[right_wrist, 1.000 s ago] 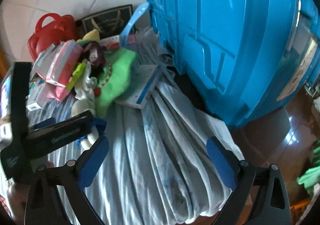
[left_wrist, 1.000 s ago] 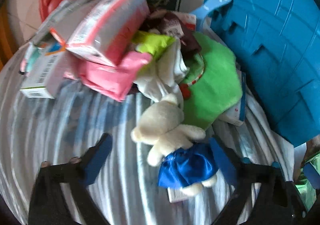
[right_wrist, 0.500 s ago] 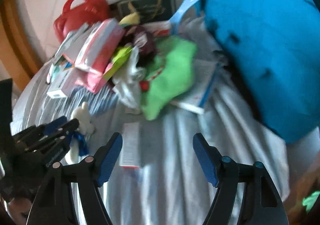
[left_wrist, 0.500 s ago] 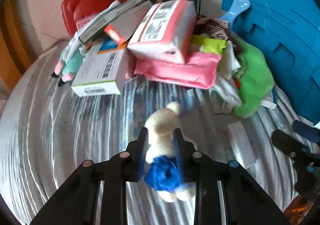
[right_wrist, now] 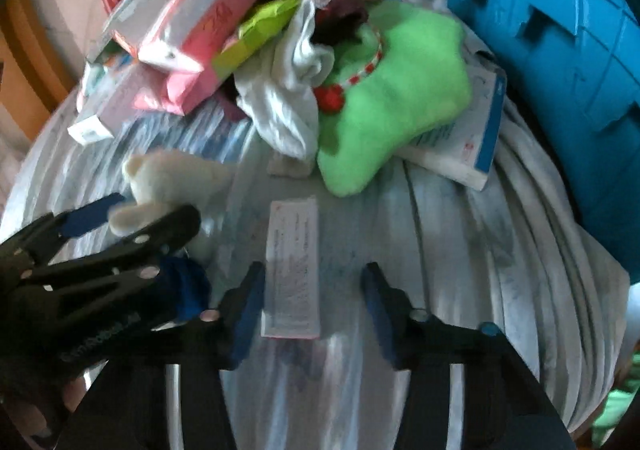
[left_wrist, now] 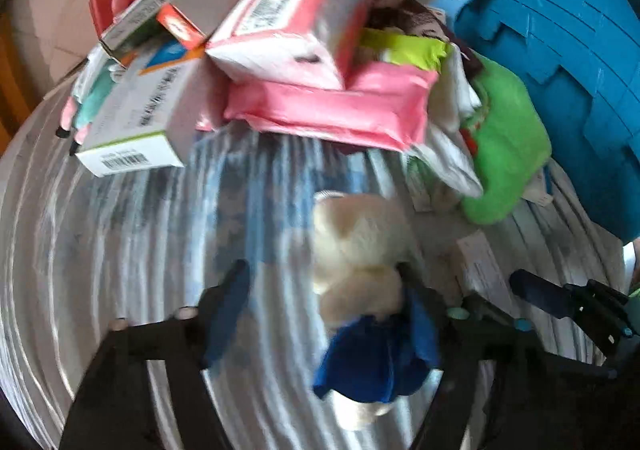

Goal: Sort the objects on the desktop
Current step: 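Grasp the white teddy bear in blue dress with left tool while right tool grasps white medicine box, then carry bear and medicine box into the blue crate and open both tools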

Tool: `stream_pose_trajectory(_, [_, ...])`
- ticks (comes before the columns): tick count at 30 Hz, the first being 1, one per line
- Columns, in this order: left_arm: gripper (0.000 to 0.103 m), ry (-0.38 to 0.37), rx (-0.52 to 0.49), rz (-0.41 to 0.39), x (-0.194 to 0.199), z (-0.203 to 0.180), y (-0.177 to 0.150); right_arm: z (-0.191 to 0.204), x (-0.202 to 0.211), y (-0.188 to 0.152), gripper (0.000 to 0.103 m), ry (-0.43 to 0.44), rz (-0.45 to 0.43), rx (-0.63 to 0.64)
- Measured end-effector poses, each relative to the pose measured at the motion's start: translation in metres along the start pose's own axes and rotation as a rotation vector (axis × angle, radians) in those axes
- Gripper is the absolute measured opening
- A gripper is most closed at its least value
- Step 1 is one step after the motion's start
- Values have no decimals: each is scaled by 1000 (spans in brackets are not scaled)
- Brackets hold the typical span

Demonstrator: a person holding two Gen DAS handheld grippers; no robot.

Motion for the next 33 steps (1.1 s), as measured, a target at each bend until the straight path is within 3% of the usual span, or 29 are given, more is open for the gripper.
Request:
stream_pose_trajectory(1, [44,-19,-1,3,1,-3,-1,1,-1,-2,43,-7,3,10])
stream_pose_trajectory(2, [39,-25,-6,4,2,-7,-1,1,0,-2,38,-11,1,18])
stream_pose_trajectory(3, [38,-13,-21,1,4,-10,-1,0,0,-3,27,-19,0,24])
stream_pose_trajectory(4, [36,2,-36,-4,6,-12,-1,-1,0,-3,26,-17,0,22])
stream_pose_trajectory(11, [34,39,-41,-71,49,-14,12,1,32,7,26,44,-59,5])
stream_pose_trajectory(19, [34,48,-52,-208,127,-17,62,3,131,49,26,52,-221,22])
stream_pose_trajectory(25, [34,-35,-101,-357,187,-48,122,-9,228,100,26,-12,-423,-2])
stream_pose_trajectory(29, [34,-113,-148,-443,220,-92,160,-38,282,123,26,-73,-524,-50])
stream_pose_trajectory(33, [34,-180,-192,-477,241,-147,185,-87,324,133,26,-155,-577,-101])
Point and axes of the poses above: each gripper's, at about its wrist camera, not at the fingertips, and x roughly against the way its jaws point, z to its left, y to its top, the point moved 6 cm from there along -x, roughly the way its jaws point, and after that the axes turned 1 degree about y, right-handed, at the moved point
